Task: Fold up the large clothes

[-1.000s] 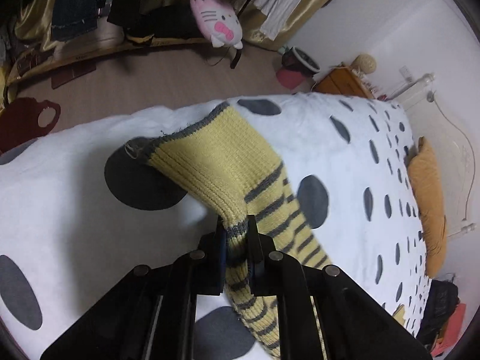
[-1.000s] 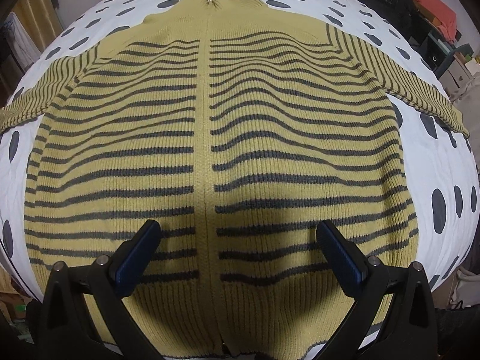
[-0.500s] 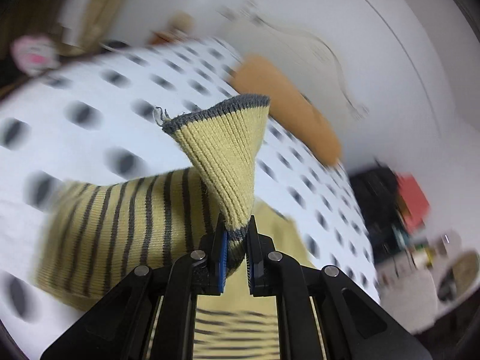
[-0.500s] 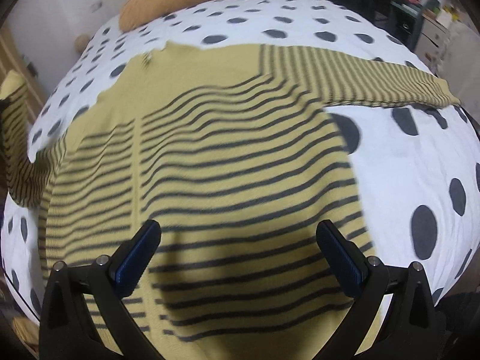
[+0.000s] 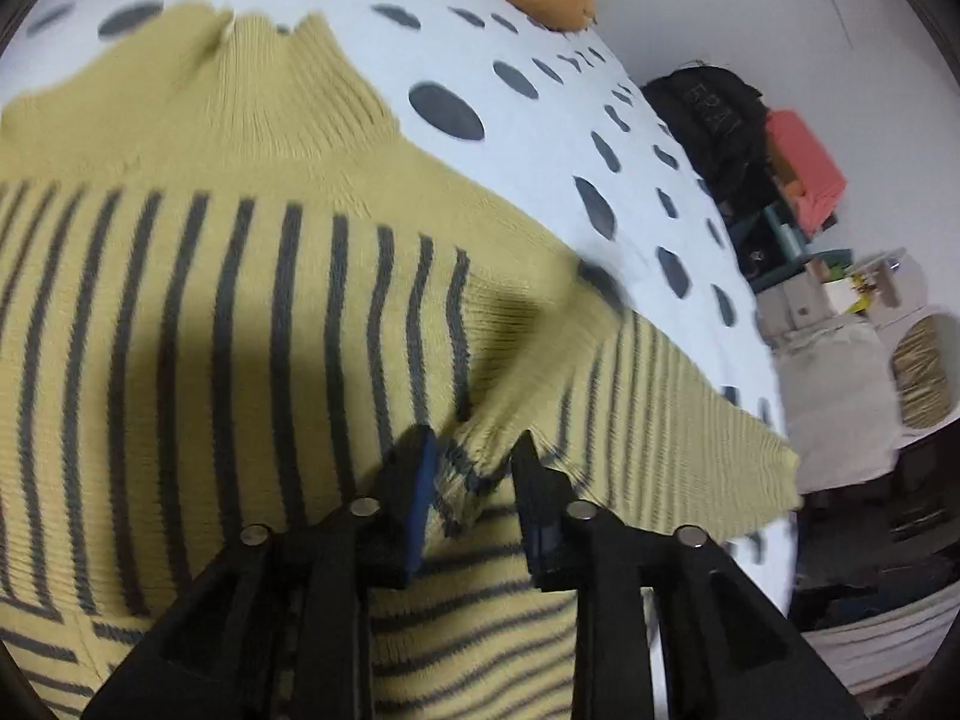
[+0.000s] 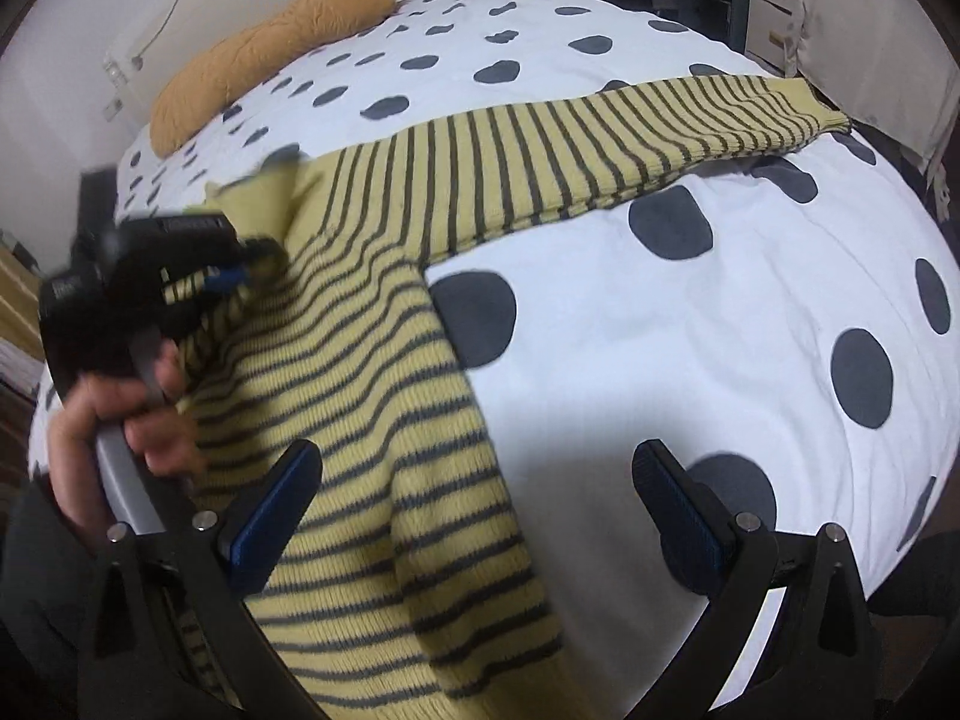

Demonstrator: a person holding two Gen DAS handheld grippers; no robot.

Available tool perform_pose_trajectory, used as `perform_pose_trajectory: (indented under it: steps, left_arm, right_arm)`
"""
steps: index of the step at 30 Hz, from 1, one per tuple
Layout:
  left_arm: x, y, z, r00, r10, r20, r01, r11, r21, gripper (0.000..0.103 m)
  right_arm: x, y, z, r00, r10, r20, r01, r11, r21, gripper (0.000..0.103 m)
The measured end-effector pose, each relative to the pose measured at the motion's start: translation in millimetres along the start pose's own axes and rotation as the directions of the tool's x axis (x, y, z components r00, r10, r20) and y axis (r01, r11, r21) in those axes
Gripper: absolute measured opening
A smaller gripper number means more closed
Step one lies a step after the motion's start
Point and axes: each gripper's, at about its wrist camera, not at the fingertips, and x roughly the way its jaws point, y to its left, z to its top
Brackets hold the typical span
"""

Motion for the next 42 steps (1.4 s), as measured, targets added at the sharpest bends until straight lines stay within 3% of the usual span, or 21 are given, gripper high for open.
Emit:
perform_pose_trajectory:
  steps: [2,3,4,5,7,10,12,13,15,16,17,21,24,26,28,30,32,33,34,38,42]
  left_arm:
    - [-29.9,12.2,4.3,0.999,-0.035,0.03,0.036,0.999,-0.035,0.045]
    - [-48.2,18.4,6.8,0.997,-0.025,0.071,0.027,0.999,-0.038,0.064]
    - [-74.8,29.4,9.4,0.99,0.017,0.142,-0.012,0.999,-0.039,0.085]
    - [-94.4,39.4,7.6,0.976,0.071,0.205,-0.063,0.997,-0.048,0.092]
    - [-129.8,65.7,6.5,0.928,0.227,0.297,-0.214,0.974,-0.075,0.095]
    - [-146.2,107.4,9.8,0.886,0.393,0.245,-0.382,0.92,-0.093,0.095]
    - [-150.8,133.0,8.3,0.871,0.444,0.212,-0.429,0.896,-0.115,0.095]
    - [-157.9,145.4,6.8,0.866,0.457,0.204,-0.438,0.889,-0.13,0.095]
    - [-166.6,163.4,2.3,0.862,0.466,0.198,-0.444,0.884,-0.147,0.095]
    - [-168.2,168.9,0.2,0.859,0.474,0.192,-0.452,0.88,-0.148,0.095]
    - [-163.6,172.0,0.5,0.856,0.487,0.177,-0.468,0.873,-0.14,0.095]
    - [-147.3,167.0,3.4,0.842,0.519,0.149,-0.515,0.855,-0.068,0.095]
    - [-137.7,160.8,3.9,0.857,0.489,0.165,-0.493,0.87,-0.015,0.095]
    - [-123.2,165.6,3.2,0.852,0.507,0.129,-0.51,0.86,-0.013,0.098]
    - [-115.1,163.5,3.0,0.835,0.532,0.14,-0.538,0.843,0.01,0.103]
    - [-110.9,159.8,2.2,0.82,0.554,0.143,-0.562,0.827,0.024,0.103]
    - [-110.0,160.4,2.1,0.819,0.555,0.146,-0.563,0.826,0.018,0.103]
    - [-109.8,160.7,2.0,0.819,0.554,0.147,-0.562,0.827,0.016,0.103]
    - [-108.9,160.9,1.8,0.818,0.556,0.149,-0.564,0.825,0.018,0.103]
    - [-108.5,159.1,-0.4,0.811,0.563,0.156,-0.573,0.819,0.025,0.103]
    - [-107.5,158.6,0.8,0.809,0.568,0.152,-0.577,0.816,0.021,0.103]
  right_arm:
    - [4.4,2.9,11.3,0.999,0.039,0.006,-0.039,0.999,0.016,0.103]
    - [8.9,8.0,19.8,0.997,0.072,0.009,-0.072,0.997,0.023,0.103]
    - [14.5,15.6,28.2,0.993,0.118,0.01,-0.118,0.993,0.028,0.103]
    - [22.1,25.4,36.8,0.986,0.165,0.003,-0.165,0.986,0.029,0.103]
    - [46.0,51.8,55.6,0.97,0.242,-0.024,-0.242,0.97,0.012,0.103]
    - [96.0,87.2,83.0,0.967,0.239,-0.092,-0.241,0.97,-0.017,0.102]
    - [126.8,105.2,99.1,0.959,0.259,-0.115,-0.261,0.965,-0.008,0.096]
    - [132.6,108.4,103.7,0.959,0.258,-0.117,-0.26,0.965,-0.003,0.089]
    - [136.1,119.9,114.9,0.955,0.288,-0.067,-0.29,0.957,-0.029,0.053]
    - [138.0,124.5,118.4,0.952,0.299,-0.066,-0.303,0.951,-0.054,0.014]
    - [145.2,128.0,124.4,0.957,0.277,-0.09,-0.283,0.957,-0.067,0.01]
    - [135.9,115.2,134.4,0.956,0.28,-0.09,-0.287,0.955,-0.078,0.01]
    - [114.3,92.8,131.1,0.965,0.257,-0.051,-0.26,0.963,-0.075,0.01]
    - [131.1,77.7,128.1,0.975,0.194,-0.107,-0.2,0.979,-0.049,0.012]
    - [154.5,63.0,123.1,0.956,0.232,-0.182,-0.238,0.971,-0.011,0.014]
    - [144.3,51.9,129.1,0.942,0.289,-0.17,-0.288,0.957,0.029,0.024]
    - [118.8,33.5,136.0,0.969,0.222,-0.112,-0.221,0.975,0.028,0.051]
    - [107.2,20.4,137.7,0.976,0.205,-0.076,-0.203,0.978,0.037,0.057]
    - [94.9,2.4,139.5,0.981,0.19,-0.037,-0.187,0.981,0.056,0.063]
    - [58.3,-101.3,152.0,0.996,0.053,0.068,-0.066,0.975,0.211,0.068]
    - [48.5,-210.1,166.2,0.991,-0.093,0.093,0.047,0.912,0.409,0.068]
